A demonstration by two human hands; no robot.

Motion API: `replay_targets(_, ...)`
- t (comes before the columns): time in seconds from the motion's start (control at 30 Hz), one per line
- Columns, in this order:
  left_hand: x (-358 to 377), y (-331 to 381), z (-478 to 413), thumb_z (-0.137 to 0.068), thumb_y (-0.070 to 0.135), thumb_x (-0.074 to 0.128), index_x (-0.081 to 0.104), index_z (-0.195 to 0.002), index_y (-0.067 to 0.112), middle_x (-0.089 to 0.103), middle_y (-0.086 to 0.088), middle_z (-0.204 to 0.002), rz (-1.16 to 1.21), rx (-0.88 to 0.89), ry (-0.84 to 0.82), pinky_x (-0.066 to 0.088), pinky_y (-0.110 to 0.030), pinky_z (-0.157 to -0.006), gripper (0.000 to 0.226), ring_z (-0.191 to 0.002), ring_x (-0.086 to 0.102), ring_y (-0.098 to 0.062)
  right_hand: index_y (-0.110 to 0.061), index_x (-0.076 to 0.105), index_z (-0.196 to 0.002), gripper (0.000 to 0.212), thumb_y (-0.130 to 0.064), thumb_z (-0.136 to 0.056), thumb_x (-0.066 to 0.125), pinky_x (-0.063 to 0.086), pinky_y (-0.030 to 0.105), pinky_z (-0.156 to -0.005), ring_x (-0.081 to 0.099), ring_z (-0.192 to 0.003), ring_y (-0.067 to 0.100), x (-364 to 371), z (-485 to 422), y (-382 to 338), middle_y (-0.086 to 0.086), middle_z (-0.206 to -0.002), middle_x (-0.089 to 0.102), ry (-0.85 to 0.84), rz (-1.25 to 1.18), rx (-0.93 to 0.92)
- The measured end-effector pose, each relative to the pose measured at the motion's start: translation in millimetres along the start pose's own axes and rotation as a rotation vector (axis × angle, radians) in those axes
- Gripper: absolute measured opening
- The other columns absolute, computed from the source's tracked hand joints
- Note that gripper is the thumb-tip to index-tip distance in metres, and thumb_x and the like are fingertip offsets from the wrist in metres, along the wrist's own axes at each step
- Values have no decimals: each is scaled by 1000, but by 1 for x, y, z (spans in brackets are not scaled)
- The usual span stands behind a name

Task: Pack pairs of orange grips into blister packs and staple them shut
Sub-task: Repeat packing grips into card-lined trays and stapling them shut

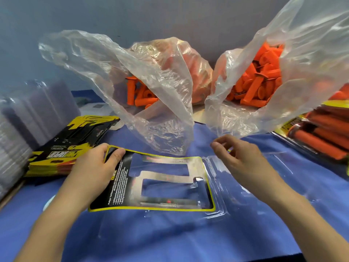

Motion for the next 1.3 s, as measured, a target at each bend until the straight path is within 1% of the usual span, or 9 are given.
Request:
replay_targets(0.17,6,-2,2,-95,42,57,58,-74,7,57,-11,-62,-39,-20,-40,36,-38,-57,41,-65,55,-28,-28,67,-98,12,-28,-97,54,39,22,-73,55,-86,4,5,2,-1,-15,-94,62,-13,88,-104)
replay_targets(0.27,8,-4,5,-94,41,58,58,-71,10,57,-9,-60,-35,-38,-56,34,-37,-56,39,-64,55,-26,-24,68,-102,13,-25,-97,56,42,29,-84,56,-97,13,12,4,-1,-9,-101,63,-37,145,-146)
replay_targets(0.4,17,-8,10,-94,43,57,57,-70,12,59,-7,-63,-76,-67,-114,35,-37,-56,39,-66,57,-25,-23,70,-105,15,-24,-97,56,40,34,-87,55,-98,23,25,8,-2,-5,-107,64,-113,267,-177)
replay_targets(0.63,17,-7,15,-95,48,52,56,-73,11,60,-9,-63,-106,-109,-118,40,-40,-60,43,-68,59,-31,-30,68,-108,21,-34,-101,49,35,33,-99,51,-107,20,38,14,0,-11,-117,59,-194,412,-173)
replay_targets(0.77,12,-8,18,-93,58,44,56,-81,22,63,0,-48,-135,-145,-174,45,-31,-50,40,-46,59,-17,-30,68,-107,23,-36,-101,47,33,32,-101,50,-109,19,39,15,1,-12,-117,59,-204,424,-170)
replay_targets(0.83,-2,-9,18,-92,62,41,58,-85,26,63,4,-48,-208,-118,-136,49,-33,-61,40,-54,60,-18,-29,68,-105,23,-36,-101,47,34,32,-100,50,-109,19,39,14,0,-14,-116,60,-208,424,-177)
replay_targets(0.93,-19,-15,16,-93,56,47,64,-90,27,64,5,-68,-203,-92,-38,49,-38,-69,34,-72,62,-29,-30,66,-102,25,-41,-100,44,34,33,-100,50,-108,16,39,15,-2,-18,-110,62,-231,419,-195)
replay_targets(1.13,-3,-38,27,-95,42,55,64,-90,25,66,-1,-78,-108,-174,-189,57,-44,-71,21,-79,64,-32,-31,66,-107,16,-34,-99,52,36,32,-94,52,-106,13,33,17,-16,-16,-106,65,-172,335,-211)
replay_targets(1.3,3,-51,34,-97,35,55,62,-88,26,68,-5,-73,35,-225,-206,56,-36,-46,14,-58,64,-23,-29,66,-119,23,-26,-99,53,33,22,-92,50,-110,8,42,24,-39,-16,-117,63,-171,236,-282)
Point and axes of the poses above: each hand's wrist, its own z-axis away from the middle knuckle, its own x-axis out of the palm, y = z × x, the point moved 8 cm from there along -z, towards the middle knuckle
